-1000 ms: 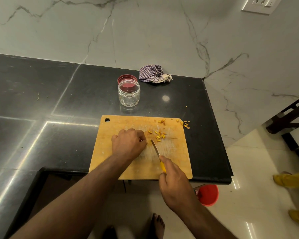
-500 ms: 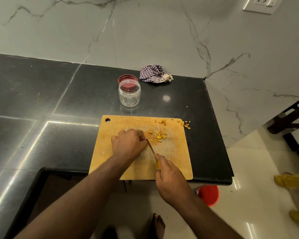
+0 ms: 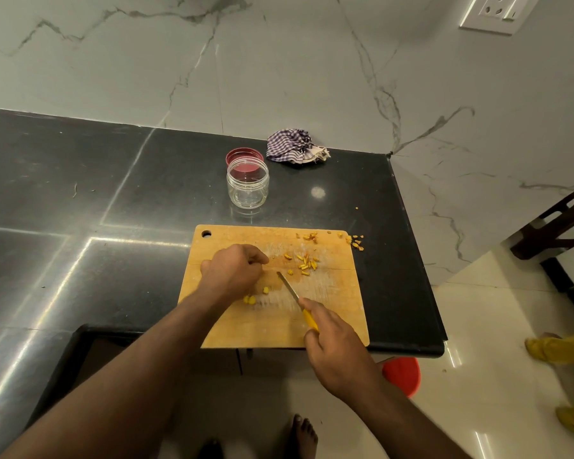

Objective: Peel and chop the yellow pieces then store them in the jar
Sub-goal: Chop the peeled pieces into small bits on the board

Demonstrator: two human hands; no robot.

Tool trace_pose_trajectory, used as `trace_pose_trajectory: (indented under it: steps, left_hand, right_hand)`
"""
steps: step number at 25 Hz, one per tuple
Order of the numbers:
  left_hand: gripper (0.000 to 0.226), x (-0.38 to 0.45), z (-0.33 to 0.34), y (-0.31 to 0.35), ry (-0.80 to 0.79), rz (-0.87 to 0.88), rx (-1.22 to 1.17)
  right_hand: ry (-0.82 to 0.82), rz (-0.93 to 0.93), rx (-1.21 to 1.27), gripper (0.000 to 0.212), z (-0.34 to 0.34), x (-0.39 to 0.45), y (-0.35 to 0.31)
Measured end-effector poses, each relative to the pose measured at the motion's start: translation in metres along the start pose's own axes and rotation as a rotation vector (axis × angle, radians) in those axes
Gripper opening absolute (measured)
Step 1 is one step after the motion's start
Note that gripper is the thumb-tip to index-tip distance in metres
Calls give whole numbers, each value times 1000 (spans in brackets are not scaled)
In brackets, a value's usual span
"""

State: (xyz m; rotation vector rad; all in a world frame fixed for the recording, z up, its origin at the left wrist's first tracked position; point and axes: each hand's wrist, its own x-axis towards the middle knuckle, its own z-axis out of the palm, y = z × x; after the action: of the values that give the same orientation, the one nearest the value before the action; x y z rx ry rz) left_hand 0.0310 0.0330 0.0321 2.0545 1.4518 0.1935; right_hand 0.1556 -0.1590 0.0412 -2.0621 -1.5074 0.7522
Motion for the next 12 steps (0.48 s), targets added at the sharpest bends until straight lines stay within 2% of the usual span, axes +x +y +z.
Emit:
trace_pose_trajectory:
  steps: [2,6,10,12]
  left_hand:
    - [23,-2,-8,-8,-1,4,-44]
    - [23,-7,-22,-24,2,-22,-65]
    - [24,-9,-30,-27,-21,-17,-135]
    - [23,-9,-33,-30,-39,-7,-148]
  right_hand:
    - [-23,-1,-13,50,0,1,4]
    - [107,92,-15,49,-12,4,18]
    - [48,30,-5,47,-8,5,15]
    - [88,60,3,47,-9,8,19]
